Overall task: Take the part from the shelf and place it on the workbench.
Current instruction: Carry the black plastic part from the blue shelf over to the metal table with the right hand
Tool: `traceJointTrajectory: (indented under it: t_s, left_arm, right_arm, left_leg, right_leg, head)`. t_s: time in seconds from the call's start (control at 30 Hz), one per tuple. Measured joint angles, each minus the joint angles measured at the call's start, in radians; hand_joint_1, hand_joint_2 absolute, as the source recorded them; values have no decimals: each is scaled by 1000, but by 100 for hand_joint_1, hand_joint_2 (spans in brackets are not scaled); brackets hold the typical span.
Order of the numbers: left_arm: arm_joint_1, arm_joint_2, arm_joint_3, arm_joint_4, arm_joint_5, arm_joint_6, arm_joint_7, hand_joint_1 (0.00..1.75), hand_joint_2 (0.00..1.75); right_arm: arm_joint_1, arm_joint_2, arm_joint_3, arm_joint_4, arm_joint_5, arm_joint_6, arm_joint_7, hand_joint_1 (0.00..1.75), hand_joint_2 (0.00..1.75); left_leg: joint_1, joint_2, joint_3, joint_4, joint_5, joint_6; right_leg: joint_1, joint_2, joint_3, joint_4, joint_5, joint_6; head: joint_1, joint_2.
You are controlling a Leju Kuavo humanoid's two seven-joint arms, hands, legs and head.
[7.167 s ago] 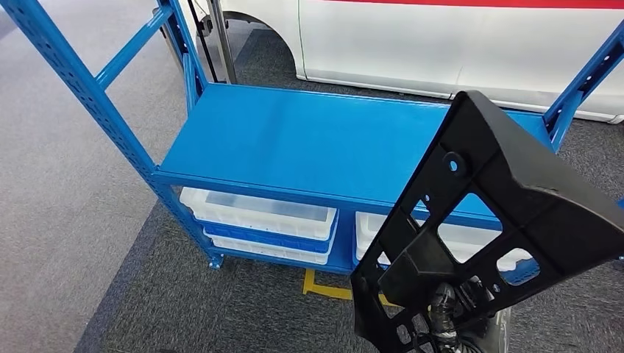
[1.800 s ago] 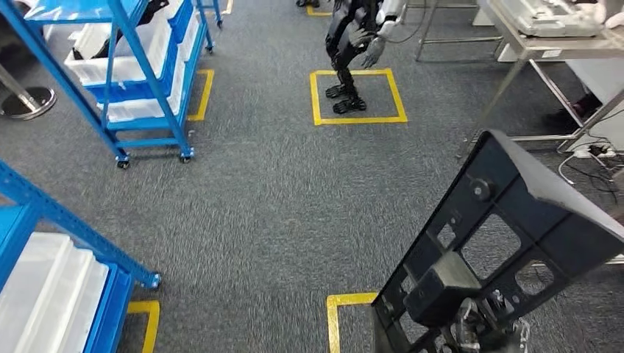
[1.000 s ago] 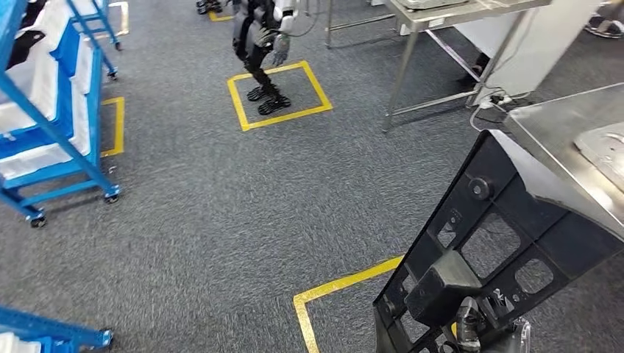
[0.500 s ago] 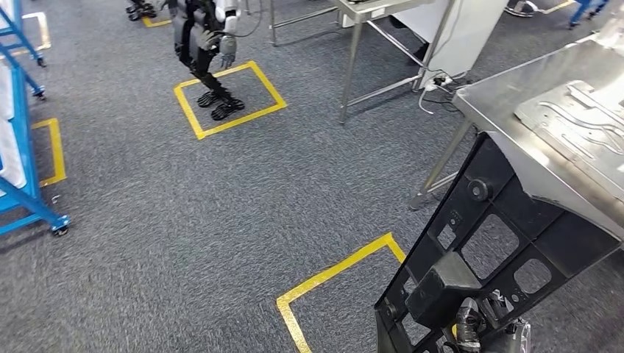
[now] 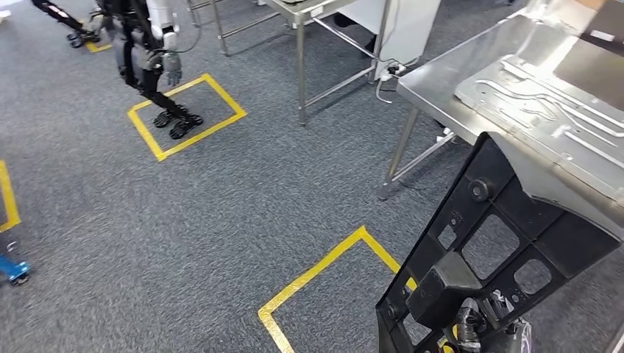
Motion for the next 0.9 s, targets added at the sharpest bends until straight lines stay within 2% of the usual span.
traceJointTrajectory:
  t_s: [0.03, 0.07, 0.1, 0.13, 0.17, 0.2, 0.23, 0.27, 0.3, 0.37, 0.4, 0.43, 0.47, 0.5, 0.53, 0.57, 0.6, 0.63, 0.67, 0.7, 0.73, 0.77, 0.83, 0.87, 0.9]
  left_arm:
    - [0, 0, 1, 0, -1, 0, 0, 0, 0]
    - [1, 0, 2, -1, -2, 0, 0, 0, 0]
    - [1, 0, 3, -1, -2, 0, 0, 0, 0]
    - [0, 0, 3, -1, -2, -1, 0, 0, 0]
    - [0, 0, 4, -1, -3, -1, 0, 0, 0]
    - [-1, 0, 4, -1, -3, -2, 0, 0, 0]
    - [-2, 0, 5, -1, -4, -2, 1, 0, 0]
    - [-3, -1, 5, -1, -4, -3, 1, 0, 0]
    - [-3, -2, 5, -1, -5, -3, 0, 0, 0]
    - [-1, -3, 8, -1, -5, -3, 0, 0, 0]
    - [0, -2, 9, -1, -5, -4, 0, 0, 0]
    - [1, -2, 11, -1, -5, -4, 0, 0, 0]
    - [2, -2, 13, -1, -5, -4, 1, 0, 0]
    - [1, -2, 15, -1, -5, -5, 1, 0, 0]
    - [1, -3, 17, -1, -5, -6, 1, 0, 0]
    - [0, -4, 18, -1, -6, -6, 1, 0, 0]
    - [-1, -4, 19, -1, -6, -6, 1, 0, 0]
    - [-2, -4, 19, -1, -6, -6, 1, 0, 0]
    - [-3, -5, 20, -1, -6, -6, 1, 0, 0]
    - [-4, -4, 20, -1, -6, -7, 1, 0, 0]
    - [-6, -4, 21, -1, -6, -7, 1, 0, 0]
    - [-8, -4, 21, -1, -6, -7, 1, 0, 0]
    - [-9, -3, 22, -2, -6, -10, 0, 0, 0]
    - [-7, -2, 22, -2, -5, -12, 0, 0, 0]
    - [-5, -1, 22, -2, -4, -15, 0, 0, 0]
  right_arm:
    - [0, 0, 0, 0, 0, 0, 0, 175, 175]
    - [0, 0, 0, 0, 1, 0, 0, 175, 175]
    - [0, 0, 0, 0, 1, 0, 0, 175, 175]
    - [-1, 0, 0, 0, 3, -1, 0, 175, 175]
    - [-1, 0, 0, 0, 4, -1, 1, 175, 175]
    - [0, 0, 1, 0, 6, -1, 1, 175, 175]
    - [1, 0, 1, 0, 8, -2, 1, 175, 175]
    - [2, 0, 1, 0, 10, -3, 1, 175, 175]
    - [3, 0, 1, 0, 13, -4, 1, 175, 175]
    - [1, 0, 1, 0, 16, -5, 1, 175, 175]
    - [0, -1, 1, 0, 17, -5, 2, 175, 175]
    - [0, -1, 1, 0, 17, -6, 3, 175, 175]
    - [1, -1, 1, 0, 17, -7, 4, 175, 175]
    - [1, -1, 0, 0, 17, -8, 5, 175, 175]
    - [2, -1, 0, 0, 17, -8, 5, 175, 175]
    - [2, -1, 0, 0, 17, -8, 6, 175, 175]
    - [2, -1, 0, 0, 17, -8, 6, 175, 175]
    - [1, -1, 0, 0, 17, -8, 6, 175, 175]
    - [1, -1, 1, 0, 17, -8, 6, 175, 175]
    - [1, -1, 1, 0, 18, -8, 7, 175, 175]
    - [2, -1, 1, 0, 18, -8, 6, 175, 175]
    - [4, -1, 1, 0, 19, -9, 7, 175, 175]
    - [5, 0, 4, 0, 22, -13, 7, 175, 175]
    - [5, 0, 8, 1, 27, -15, 7, 175, 175]
    - [4, 0, 13, 2, 32, -18, 7, 175, 175]
  left_leg:
    - [0, -6, 15, -49, 41, 2]
    - [0, -23, 40, -115, 83, 5]
    - [1, -47, 63, -177, 111, 8]
    - [1, -68, 79, -218, 125, 11]
    - [0, -82, 87, -237, 125, 14]
    - [-1, -82, 89, -242, 123, 17]
    - [-1, -71, 91, -246, 124, 22]
    - [1, -60, 94, -251, 127, 28]
    - [3, -48, 97, -257, 129, 34]
    - [4, -20, 102, -264, 130, 44]
    - [3, -6, 103, -265, 128, 46]
    - [2, 10, 104, -265, 125, 47]
    - [2, 24, 106, -264, 122, 46]
    - [2, 37, 110, -264, 119, 45]
    - [2, 49, 116, -265, 115, 43]
    - [2, 60, 124, -265, 110, 41]
    - [1, 70, 130, -265, 104, 37]
    - [-1, 79, 135, -266, 99, 32]
    - [-2, 88, 140, -268, 95, 26]
    - [-3, 97, 144, -271, 93, 20]
    - [-3, 106, 151, -274, 91, 14]
    - [-2, 104, 156, -274, 87, 9]
    - [0, 63, 145, -233, 58, 1]
    - [2, 33, 120, -180, 29, 0]
    - [2, 13, 86, -114, -2, -2]
  right_leg:
    - [0, 15, 3, 3, -3, 2]
    - [-2, 29, 5, 7, -7, 5]
    - [-1, 41, 5, 13, -11, 10]
    - [-2, 52, 2, 17, -14, 15]
    - [-3, 62, -2, 20, -15, 21]
    - [-4, 73, -7, 20, -13, 27]
    - [-5, 82, -9, 18, -12, 33]
    - [-5, 74, -11, 21, -14, 38]
    - [-4, 52, -18, 35, -24, 43]
    - [-5, -12, -63, 127, -74, 53]
    - [-7, -31, -99, 194, -105, 58]
    - [-11, -39, -133, 256, -126, 62]
    - [-13, -42, -154, 290, -129, 65]
    - [-15, -45, -154, 284, -111, 67]
    - [-16, -51, -133, 240, -77, 66]
    - [-15, -64, -97, 169, -38, 64]
    - [-11, -82, -62, 102, -12, 59]
    - [-7, -97, -36, 52, 3, 53]
    - [-2, -105, -23, 25, 6, 47]
    - [3, -104, -22, 20, 0, 42]
    - [4, -92, -22, 16, 1, 36]
    - [1, -81, -19, 11, 4, 31]
    - [-5, -62, -11, -3, 10, 17]
    - [-8, -53, -7, -7, 12, 11]
    - [-8, -43, -6, -8, 11, 7]
  head:
    - [0, 0]
    - [0, 0]
    - [0, 0]
    - [0, 0]
    - [0, 0]
    - [0, 0]
    - [0, 0]
    - [0, 0]
    - [1, 0]
    - [3, 0]
    - [3, 0]
    - [3, 0]
    - [3, 0]
    - [4, 0]
    - [4, 0]
    - [4, 0]
    - [4, 0]
    - [3, 0]
    - [3, 0]
    - [3, 0]
    - [3, 0]
    - [3, 0]
    - [3, 0]
    - [2, 0]
    - [2, 0]
